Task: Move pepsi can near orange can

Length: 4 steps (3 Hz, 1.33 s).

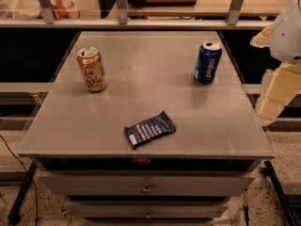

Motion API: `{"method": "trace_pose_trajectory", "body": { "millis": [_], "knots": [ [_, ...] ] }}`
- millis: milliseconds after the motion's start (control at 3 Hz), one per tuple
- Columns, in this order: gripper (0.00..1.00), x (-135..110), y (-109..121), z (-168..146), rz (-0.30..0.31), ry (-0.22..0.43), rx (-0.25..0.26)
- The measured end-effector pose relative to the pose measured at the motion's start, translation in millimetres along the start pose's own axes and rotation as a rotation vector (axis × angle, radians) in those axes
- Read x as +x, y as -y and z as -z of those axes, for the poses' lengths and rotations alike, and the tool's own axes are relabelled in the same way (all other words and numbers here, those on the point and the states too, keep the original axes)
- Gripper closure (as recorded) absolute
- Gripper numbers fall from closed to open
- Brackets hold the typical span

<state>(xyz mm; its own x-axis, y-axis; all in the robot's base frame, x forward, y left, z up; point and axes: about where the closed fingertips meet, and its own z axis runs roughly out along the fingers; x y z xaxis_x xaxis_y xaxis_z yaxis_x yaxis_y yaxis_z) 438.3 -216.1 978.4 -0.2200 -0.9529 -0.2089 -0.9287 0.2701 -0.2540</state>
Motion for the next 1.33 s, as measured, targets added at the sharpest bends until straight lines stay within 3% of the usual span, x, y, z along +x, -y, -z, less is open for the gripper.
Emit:
{"method": "trace_pose_trajectory", "body": {
  "millis": [333,667,1333],
  "knots": [
    [0.00,0,0,0,0.000,0.000,0.000],
    [0.00,2,7,1,-0.038,0.021,0.031],
    [0.00,32,76,-33,-0.325,0.189,0.144]
  ]
}}
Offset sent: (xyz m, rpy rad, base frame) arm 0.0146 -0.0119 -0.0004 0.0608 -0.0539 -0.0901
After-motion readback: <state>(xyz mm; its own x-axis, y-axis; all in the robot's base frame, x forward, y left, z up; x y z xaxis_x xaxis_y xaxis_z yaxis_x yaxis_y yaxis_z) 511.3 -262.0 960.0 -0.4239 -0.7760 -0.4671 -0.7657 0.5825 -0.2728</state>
